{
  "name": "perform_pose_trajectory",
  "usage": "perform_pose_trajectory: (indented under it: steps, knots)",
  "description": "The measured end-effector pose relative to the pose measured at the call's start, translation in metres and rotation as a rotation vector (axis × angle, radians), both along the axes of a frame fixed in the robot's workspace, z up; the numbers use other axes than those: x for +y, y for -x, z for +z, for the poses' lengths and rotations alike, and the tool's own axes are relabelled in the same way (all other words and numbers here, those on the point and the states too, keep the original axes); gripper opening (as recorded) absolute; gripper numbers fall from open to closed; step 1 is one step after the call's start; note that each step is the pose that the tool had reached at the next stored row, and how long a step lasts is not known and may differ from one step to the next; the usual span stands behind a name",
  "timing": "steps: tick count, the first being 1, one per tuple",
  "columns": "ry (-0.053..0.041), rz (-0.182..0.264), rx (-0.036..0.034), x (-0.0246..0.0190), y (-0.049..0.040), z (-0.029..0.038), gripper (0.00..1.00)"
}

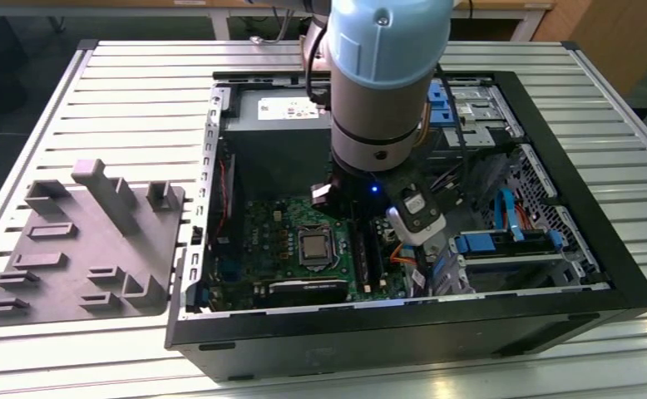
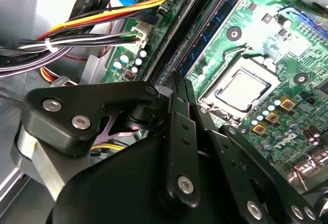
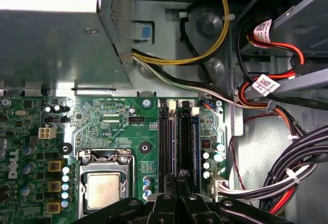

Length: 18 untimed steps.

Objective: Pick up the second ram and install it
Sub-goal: 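Insert the second ram into the second slot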

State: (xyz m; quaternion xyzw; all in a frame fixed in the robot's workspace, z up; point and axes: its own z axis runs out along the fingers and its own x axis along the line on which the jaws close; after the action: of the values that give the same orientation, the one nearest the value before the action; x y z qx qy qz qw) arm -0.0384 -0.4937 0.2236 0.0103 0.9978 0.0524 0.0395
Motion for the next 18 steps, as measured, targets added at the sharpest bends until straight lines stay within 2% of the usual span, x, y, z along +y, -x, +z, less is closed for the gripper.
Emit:
perform_pose_trajectory:
  steps: [18]
  knots:
    - [-0.0003,0.0,-0.0001,0.0,0.0,-0.0045,0.12]
